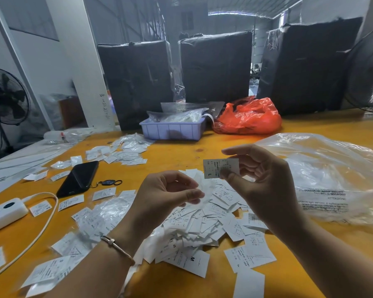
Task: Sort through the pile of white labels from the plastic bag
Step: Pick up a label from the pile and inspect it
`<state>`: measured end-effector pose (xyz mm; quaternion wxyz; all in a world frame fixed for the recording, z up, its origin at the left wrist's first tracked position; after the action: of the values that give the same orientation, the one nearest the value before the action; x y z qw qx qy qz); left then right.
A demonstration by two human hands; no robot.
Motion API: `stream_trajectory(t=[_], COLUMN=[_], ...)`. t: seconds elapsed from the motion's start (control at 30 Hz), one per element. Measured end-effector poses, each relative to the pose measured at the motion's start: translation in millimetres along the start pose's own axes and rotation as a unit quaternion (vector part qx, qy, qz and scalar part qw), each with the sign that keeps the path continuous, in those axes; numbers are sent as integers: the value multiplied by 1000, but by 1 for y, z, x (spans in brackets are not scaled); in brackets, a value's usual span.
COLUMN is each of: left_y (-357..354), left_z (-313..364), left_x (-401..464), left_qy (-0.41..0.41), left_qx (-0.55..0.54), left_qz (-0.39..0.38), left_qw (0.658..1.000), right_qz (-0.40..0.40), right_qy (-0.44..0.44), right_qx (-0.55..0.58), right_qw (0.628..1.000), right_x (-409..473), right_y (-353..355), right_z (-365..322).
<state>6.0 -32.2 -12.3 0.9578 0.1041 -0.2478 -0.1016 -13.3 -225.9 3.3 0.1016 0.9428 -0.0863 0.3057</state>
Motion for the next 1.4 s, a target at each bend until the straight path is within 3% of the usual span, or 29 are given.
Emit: stream_trajectory(t=[0.3,0.67,0.9,1.4], left_y=[-1,-5,-3,-3], left_z=[0,-3,0,-2], left_x=[0,0,1,1], left_qy=[-8,-15,-8,-19], left_qx=[9,28,33,30], left_qz=[3,-36,-19,-7], left_qw=[1000,999,999,999], right_qz=[1,-113,-28,-182], right_qy=[43,19,1,-112], right_qx=[-138,-269,-181,-87], right_qw=[989,956,983,973], right_x=[-4,-9,-2,-4], right_y=[-4,-14,-7,-16], right_z=[2,8,7,17])
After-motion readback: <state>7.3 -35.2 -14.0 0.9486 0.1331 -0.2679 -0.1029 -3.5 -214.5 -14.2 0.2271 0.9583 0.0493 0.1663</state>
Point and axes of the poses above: each hand's wrist, its own x-axis towards the middle knuckle, its own y-axis out of the back of the hand, z = x × y, the point moved 2 cm from there along x, towards the middle knuckle, and after that the axes turned 11 degrees about -y, right-handed, at the moved point
